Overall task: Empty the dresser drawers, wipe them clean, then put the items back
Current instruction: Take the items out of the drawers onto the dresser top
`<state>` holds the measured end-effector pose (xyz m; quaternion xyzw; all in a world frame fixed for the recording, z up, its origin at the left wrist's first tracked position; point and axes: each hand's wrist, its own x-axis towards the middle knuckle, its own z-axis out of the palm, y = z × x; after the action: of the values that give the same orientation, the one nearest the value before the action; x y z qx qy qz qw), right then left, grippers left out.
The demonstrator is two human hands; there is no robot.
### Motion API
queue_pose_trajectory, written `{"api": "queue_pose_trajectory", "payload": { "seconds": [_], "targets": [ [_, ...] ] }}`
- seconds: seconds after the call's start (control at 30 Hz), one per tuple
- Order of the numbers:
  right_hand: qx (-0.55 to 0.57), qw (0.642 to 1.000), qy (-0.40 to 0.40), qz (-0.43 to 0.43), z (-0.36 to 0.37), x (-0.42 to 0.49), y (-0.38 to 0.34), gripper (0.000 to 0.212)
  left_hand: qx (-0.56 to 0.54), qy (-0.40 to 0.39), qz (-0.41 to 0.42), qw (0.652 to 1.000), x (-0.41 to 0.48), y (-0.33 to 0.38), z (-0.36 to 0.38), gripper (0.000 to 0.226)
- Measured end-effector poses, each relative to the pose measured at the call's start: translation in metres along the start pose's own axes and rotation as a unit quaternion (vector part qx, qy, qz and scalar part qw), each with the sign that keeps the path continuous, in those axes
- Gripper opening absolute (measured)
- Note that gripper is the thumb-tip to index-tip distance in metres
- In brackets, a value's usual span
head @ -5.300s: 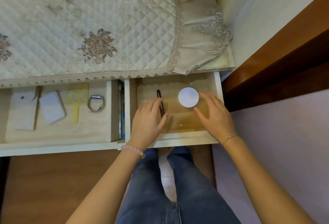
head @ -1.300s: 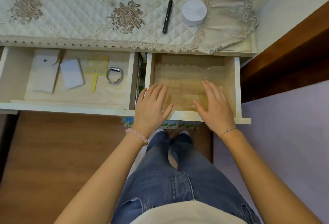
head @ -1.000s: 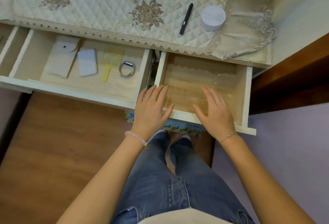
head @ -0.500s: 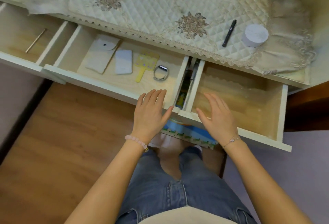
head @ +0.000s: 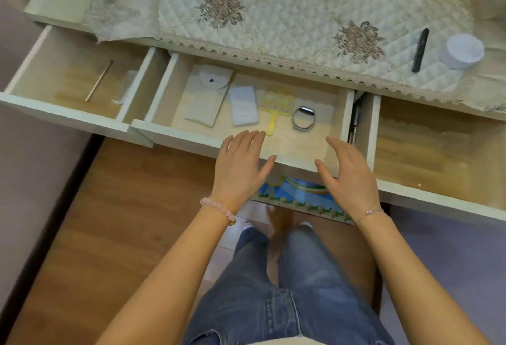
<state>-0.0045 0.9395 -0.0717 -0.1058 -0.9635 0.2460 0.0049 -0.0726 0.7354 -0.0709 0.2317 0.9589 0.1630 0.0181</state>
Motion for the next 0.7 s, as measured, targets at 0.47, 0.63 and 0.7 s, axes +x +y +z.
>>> {"api": "queue_pose_trajectory", "payload": {
  "seconds": [0.47,0.63,0.7],
  "targets": [
    [0.019,0.998,-0.026,0.046,0.034,0.068,-0.003,0.05,-0.026,-0.038,-0.013,0.999,0.06,-0.039,0.02,0.046],
    [0.046,0.993,-0.045,0.098,0.049,0.1,0.015,0.05,-0.049,-0.075,-0.022,0.996,0.098,-0.042,0.04,0.044],
    [0.066,0.989,-0.046,0.12,0.057,0.112,0.022,0.047,-0.069,-0.087,-0.033,0.993,0.114,-0.04,0.05,0.043]
  ]
}}
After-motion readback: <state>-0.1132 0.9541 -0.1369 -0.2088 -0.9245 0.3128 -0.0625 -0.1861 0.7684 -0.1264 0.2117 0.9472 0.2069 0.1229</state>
